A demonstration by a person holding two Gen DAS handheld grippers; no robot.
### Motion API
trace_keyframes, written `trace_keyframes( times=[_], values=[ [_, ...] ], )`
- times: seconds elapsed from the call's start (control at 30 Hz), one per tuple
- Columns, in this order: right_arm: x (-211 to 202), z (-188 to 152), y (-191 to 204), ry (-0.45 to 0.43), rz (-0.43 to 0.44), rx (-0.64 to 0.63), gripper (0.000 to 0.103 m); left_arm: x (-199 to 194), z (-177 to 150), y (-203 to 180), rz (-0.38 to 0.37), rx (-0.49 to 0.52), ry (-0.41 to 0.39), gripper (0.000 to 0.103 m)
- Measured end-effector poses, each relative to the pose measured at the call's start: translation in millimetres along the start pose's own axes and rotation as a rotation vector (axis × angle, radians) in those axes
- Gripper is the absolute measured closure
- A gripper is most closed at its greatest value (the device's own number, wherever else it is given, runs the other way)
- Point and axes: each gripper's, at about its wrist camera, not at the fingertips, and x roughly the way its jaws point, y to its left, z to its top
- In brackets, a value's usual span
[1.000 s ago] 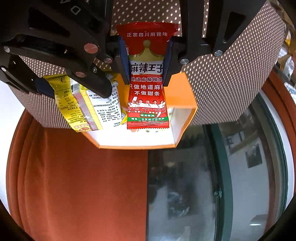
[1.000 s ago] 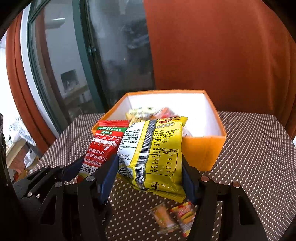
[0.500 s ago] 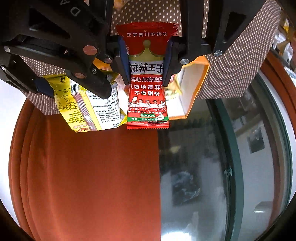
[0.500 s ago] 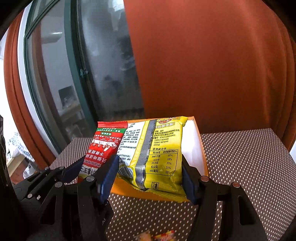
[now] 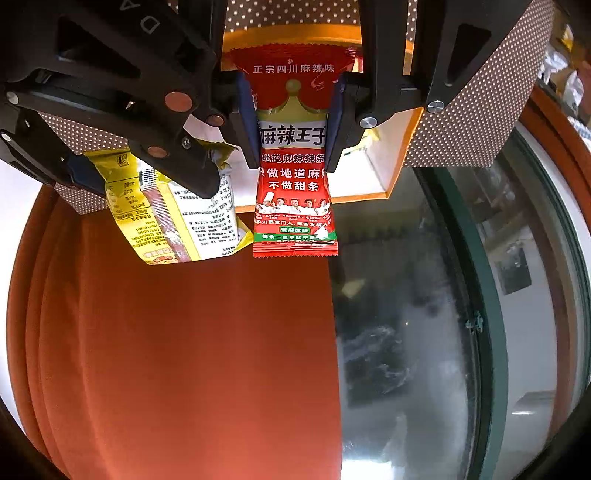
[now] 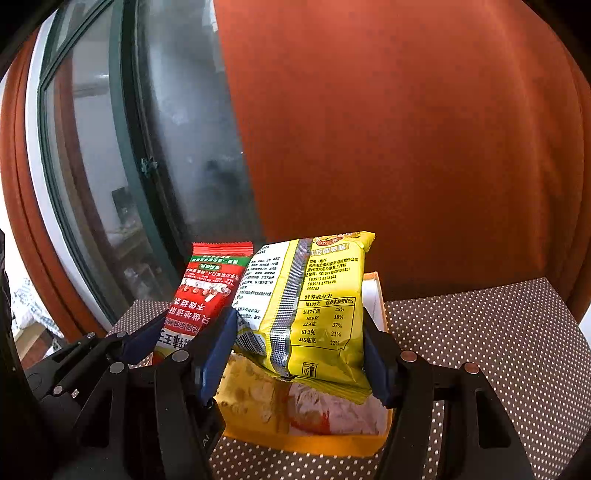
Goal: Organize snacks
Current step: 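Lift both held packets and carry them over the orange box, then open both tools to drop the packets into the orange box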
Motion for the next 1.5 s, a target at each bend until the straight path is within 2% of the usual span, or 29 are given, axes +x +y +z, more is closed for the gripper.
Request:
trace_keyframes(
  times=[0.3, 0.6, 0.73, 0.77, 0.83, 0.93, 1.03, 1.17, 1.37, 1.5],
  values=[
    [53, 3, -18, 0.069, -0.001, 0.044, 0.036, 60, 8, -11, -0.014, 0.012, 0.098, 0.070],
    [91, -1, -37, 0.151, -0.053, 0.048, 0.037, 118, -4, -13, -0.105, -0.048, 0.231, 0.070],
    [111, -1, -33, 0.184, -0.066, 0.045, 0.037, 132, -8, -8, -0.097, -0.043, 0.263, 0.062],
    [115, 0, -34, 0.193, -0.068, 0.044, 0.037, 134, -9, -8, -0.094, -0.039, 0.272, 0.060],
    [121, -3, -31, 0.209, -0.062, 0.036, 0.037, 131, -16, -15, -0.090, -0.022, 0.290, 0.040],
    [128, -5, -26, 0.231, -0.039, 0.031, 0.037, 124, -21, -14, -0.074, 0.007, 0.272, 0.019],
    [134, -10, -21, 0.264, -0.012, 0.025, 0.037, 115, -23, -14, -0.058, 0.035, 0.254, 0.017],
    [138, -19, -26, 0.302, 0.047, 0.045, 0.036, 115, -27, -5, -0.054, 0.030, 0.268, 0.016],
    [140, -20, -18, 0.337, -0.011, 0.013, 0.027, 113, -32, 4, -0.058, 0.006, 0.279, 0.016],
    [138, -20, -10, 0.354, -0.030, -0.011, 0.026, 106, -33, 2, -0.057, 0.020, 0.272, 0.016]
  ],
)
